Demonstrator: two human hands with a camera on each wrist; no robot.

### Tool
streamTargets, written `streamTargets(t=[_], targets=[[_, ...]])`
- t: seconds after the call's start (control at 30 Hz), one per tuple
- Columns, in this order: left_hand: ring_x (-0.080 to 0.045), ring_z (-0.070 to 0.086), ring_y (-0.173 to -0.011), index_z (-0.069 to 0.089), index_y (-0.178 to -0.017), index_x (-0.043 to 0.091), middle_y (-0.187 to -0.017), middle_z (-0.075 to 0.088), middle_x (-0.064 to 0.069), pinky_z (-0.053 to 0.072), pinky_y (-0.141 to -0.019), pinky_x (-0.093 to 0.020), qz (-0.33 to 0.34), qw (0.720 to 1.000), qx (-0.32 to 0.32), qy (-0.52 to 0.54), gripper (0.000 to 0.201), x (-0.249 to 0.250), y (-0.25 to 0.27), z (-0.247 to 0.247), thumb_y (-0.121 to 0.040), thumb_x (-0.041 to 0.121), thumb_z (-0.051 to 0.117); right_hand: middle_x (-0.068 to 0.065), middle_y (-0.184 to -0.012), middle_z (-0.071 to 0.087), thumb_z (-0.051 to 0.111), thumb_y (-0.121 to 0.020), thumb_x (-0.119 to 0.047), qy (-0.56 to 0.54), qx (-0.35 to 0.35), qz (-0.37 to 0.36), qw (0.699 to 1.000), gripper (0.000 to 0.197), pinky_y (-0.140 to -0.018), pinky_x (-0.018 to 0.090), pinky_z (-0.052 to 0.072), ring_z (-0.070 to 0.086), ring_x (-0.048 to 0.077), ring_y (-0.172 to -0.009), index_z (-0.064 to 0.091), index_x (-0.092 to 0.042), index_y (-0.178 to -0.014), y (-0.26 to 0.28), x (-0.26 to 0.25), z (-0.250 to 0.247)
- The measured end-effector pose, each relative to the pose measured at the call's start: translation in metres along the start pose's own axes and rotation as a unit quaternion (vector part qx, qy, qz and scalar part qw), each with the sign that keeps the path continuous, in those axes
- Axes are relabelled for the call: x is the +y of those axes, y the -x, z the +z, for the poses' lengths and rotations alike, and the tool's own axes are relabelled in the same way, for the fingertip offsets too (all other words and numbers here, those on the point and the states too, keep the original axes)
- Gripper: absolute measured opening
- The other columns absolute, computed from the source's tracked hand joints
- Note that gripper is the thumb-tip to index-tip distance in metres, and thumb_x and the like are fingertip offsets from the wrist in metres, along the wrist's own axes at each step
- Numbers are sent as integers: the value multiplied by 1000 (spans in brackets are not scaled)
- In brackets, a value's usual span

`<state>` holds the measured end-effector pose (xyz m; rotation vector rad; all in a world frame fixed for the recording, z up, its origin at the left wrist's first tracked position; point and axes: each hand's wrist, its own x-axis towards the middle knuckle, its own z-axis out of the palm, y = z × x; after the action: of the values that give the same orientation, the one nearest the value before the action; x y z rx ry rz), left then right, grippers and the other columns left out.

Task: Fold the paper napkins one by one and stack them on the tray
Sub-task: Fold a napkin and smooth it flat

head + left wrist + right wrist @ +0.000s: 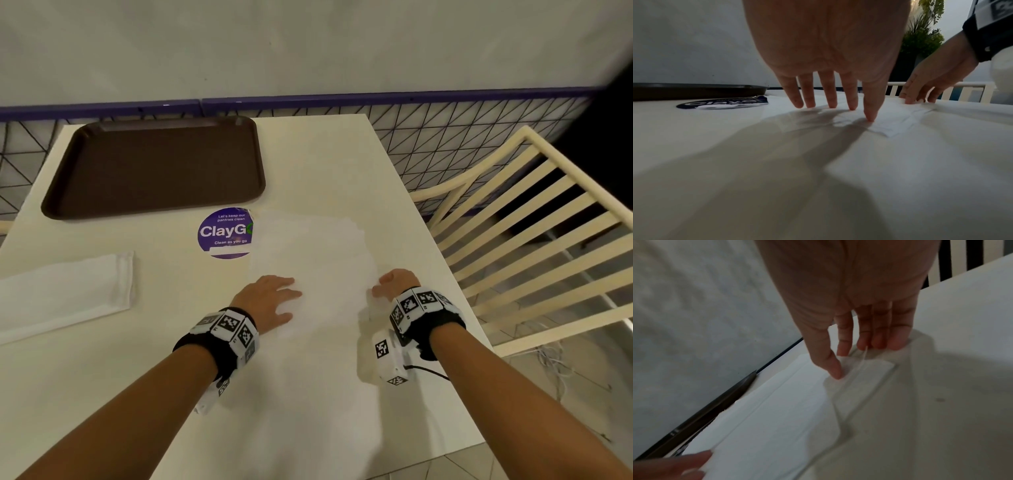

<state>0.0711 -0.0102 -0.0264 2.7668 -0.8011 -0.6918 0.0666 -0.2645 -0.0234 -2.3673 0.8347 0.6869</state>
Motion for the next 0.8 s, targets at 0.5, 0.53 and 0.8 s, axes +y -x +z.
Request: streamTargets(t=[0.5, 0.53, 0.8], targets=[[-9, 13, -141, 35, -140, 37, -152, 18, 17, 23, -111, -26, 2, 1000, 15, 17, 49, -1, -1, 6, -93, 39, 48, 12, -95, 57, 58, -89, -9, -88, 85, -137, 983, 24, -54, 9, 38, 50, 21, -84, 59, -3, -112, -11, -14, 0], [-9, 13, -141, 34, -140, 38, -152, 17, 18, 23, -111, -26, 1, 1000, 15, 16, 49, -2, -1, 5, -93, 39, 48, 15, -102, 62, 58, -90, -11, -72, 91, -137, 984, 22, -64, 16, 42, 54, 24, -88, 61, -3, -110, -11, -15, 0], [-8, 13, -140, 34, -140, 38, -152, 17, 18, 22, -111, -25, -2, 1000, 8, 13, 49, -2, -2, 4, -93, 40, 48, 16, -116, 66, 59, -90, -11, -49, 107, -101, 988, 23, -90, 28, 47, 59, 29, -111, 68, -1, -108, -14, -12, -5]])
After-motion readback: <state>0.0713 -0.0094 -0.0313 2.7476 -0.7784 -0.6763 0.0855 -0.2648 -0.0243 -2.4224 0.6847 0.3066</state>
